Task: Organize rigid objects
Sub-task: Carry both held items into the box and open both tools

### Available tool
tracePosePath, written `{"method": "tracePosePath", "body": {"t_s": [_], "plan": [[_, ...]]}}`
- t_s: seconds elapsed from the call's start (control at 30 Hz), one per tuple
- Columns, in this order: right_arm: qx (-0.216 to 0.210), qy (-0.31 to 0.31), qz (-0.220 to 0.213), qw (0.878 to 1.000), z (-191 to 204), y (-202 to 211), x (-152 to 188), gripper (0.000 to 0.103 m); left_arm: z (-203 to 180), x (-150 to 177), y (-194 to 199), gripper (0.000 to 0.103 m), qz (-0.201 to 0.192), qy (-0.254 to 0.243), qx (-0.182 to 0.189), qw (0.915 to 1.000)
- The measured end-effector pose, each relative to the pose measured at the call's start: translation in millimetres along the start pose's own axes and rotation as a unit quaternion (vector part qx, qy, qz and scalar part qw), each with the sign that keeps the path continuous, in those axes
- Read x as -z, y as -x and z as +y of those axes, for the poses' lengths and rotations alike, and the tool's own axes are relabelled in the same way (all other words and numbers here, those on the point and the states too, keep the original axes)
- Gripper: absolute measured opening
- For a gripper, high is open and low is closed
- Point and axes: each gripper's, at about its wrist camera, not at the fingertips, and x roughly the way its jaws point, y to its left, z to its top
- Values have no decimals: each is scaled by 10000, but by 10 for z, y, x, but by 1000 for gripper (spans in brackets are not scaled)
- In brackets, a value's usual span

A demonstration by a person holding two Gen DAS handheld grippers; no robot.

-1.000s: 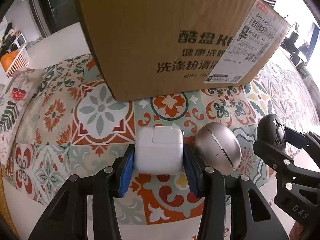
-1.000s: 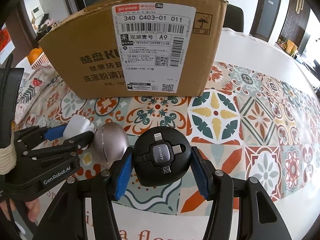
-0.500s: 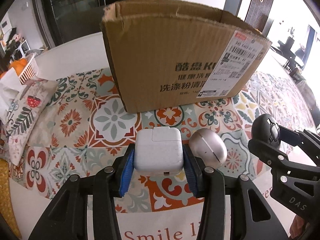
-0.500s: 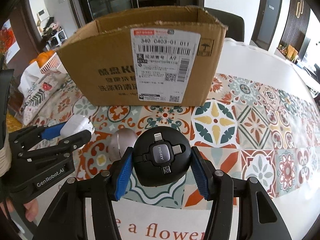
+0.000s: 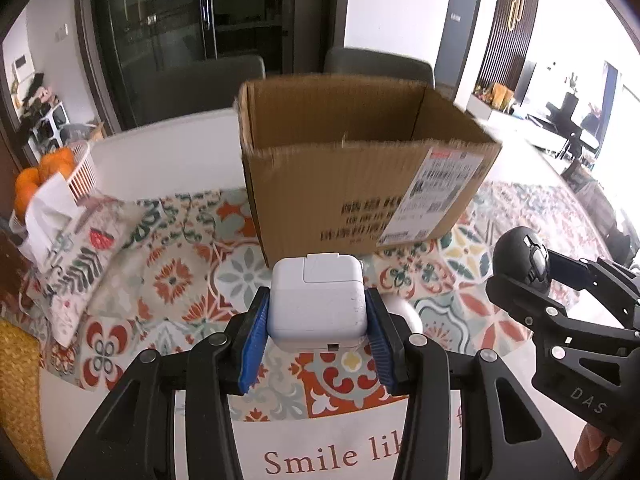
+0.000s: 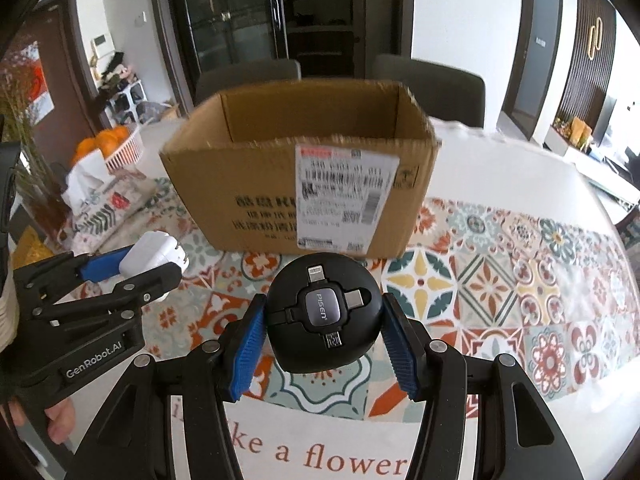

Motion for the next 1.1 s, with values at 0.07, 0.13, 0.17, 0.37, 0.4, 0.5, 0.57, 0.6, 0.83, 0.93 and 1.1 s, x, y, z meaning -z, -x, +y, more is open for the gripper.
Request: {"method": "tracePosePath", "body": {"t_s": [0.07,0.13,0.17,0.37,0.4,0.5,0.57,0.6,0.83,0.93,1.1], "plan": [[-23,10,-132,9999,17,83,-47,56,1,-51,77,45,-105,-26,-16,9999],[-40,20,-258,9997,26,153,-92,56,2,-90,139,45,-191,-36,-8,9998],[-49,24,-309,9995,24,194,-112,56,3,-116,185,45,-255,-38,-4,9997],[-106,45,-616,9980,48,380,-227,56,-2,-257,421,45,-594,-47,71,9982],[-119,43,-676,9976,47,410,-254,56,-5,-283,448,45,-641,-61,67,9979],[-103,71,-843,9964,52,477,-339,56,-14,-369,505,45,-755,-91,57,9971],[-90,88,-925,9956,54,503,-399,56,-19,-420,520,45,-825,-114,45,9965],[-88,98,-977,9951,53,518,-432,56,-20,-457,528,45,-856,-118,51,9962],[-40,179,-1257,9919,85,595,-626,56,1,-669,542,45,-1037,-117,69,9945],[-14,207,-1357,9905,85,602,-733,56,4,-785,539,45,-1108,-131,71,9937],[18,244,-1456,9890,66,580,-879,56,15,-914,507,45,-1173,-165,62,9929]]}}
